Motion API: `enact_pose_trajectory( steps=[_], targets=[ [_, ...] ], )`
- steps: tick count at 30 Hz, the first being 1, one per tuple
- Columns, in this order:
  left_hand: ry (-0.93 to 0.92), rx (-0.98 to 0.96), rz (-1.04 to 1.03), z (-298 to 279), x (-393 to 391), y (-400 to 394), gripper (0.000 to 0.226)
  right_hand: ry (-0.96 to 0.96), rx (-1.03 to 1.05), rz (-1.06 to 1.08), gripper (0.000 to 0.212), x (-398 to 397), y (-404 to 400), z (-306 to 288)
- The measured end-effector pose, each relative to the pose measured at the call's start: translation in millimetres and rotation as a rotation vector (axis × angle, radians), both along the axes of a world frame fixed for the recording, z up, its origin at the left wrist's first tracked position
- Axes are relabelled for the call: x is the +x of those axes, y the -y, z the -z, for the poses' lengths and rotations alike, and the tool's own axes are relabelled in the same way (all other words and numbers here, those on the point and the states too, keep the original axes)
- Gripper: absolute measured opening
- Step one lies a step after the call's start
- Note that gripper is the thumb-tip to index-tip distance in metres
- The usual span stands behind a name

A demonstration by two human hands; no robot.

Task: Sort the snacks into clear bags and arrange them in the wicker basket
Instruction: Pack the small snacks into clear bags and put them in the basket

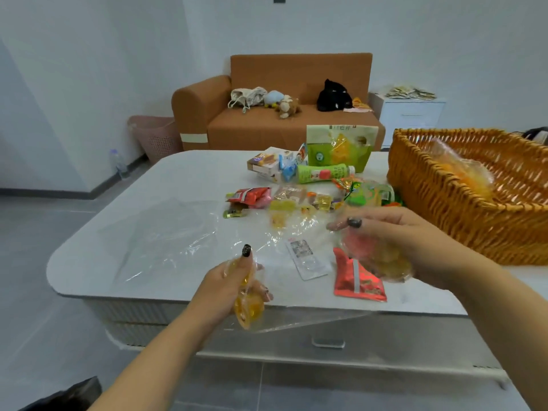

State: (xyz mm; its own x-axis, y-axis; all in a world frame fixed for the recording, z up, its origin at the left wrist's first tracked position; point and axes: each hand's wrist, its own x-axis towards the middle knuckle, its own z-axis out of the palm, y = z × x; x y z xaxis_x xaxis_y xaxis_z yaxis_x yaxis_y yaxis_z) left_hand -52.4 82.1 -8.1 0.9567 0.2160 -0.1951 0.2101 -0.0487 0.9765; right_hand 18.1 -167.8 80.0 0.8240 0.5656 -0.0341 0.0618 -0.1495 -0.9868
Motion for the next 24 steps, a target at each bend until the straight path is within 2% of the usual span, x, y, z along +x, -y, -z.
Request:
enact_pose_trajectory(
  steps=[3,5,8,11,13,15,16,18,19,20,21,22,24],
  targets=[
    [0.020,-0.054,-0.084,-2,2,-9,0.054,-0.031,0.019,-0.035,0.022,3,7,-11],
    [0.071,-0.016,-0.121,-7,2,-15,0.049,-0.081,-0.079,-0.134,0.025,3,13,-16],
    [0.137,0.087,-0.101,-14,-1,-21,0.048,-0.182,-0.416,-0.329,0.027,-1,18,-18],
    [0.155,0.113,-0.029,-15,-5,-23,0.051,-0.099,-0.745,-0.299,0.021,3,22,-3],
    [0.162,0.099,0.000,-16,-7,-24,0.052,-0.070,-0.857,-0.262,0.047,14,27,12],
    [0.158,0.078,0.020,-17,-8,-25,0.053,-0.097,-0.790,-0.237,0.059,13,23,13],
    [0.150,0.063,0.029,-17,-8,-24,0.053,-0.148,-0.690,-0.244,0.049,9,17,9],
    [0.122,0.027,0.051,-17,-9,-23,0.053,-0.227,-0.458,-0.259,0.015,-3,-2,-1],
    [0.108,0.009,0.068,-17,-10,-21,0.053,-0.266,-0.362,-0.260,0.019,-9,-10,-5],
    [0.096,-0.009,0.087,-16,-10,-20,0.052,-0.216,-0.381,-0.241,0.036,-11,-15,-5],
    [0.087,-0.027,0.103,-16,-11,-18,0.052,-0.091,-0.494,-0.241,0.044,-10,-21,-1],
    [0.077,-0.047,0.118,-15,-12,-16,0.053,0.004,-0.573,-0.222,0.038,-11,-30,3],
    [0.038,-0.091,0.147,-14,-13,-11,0.055,0.042,-0.578,-0.167,0.024,-14,-42,7]
  ],
)
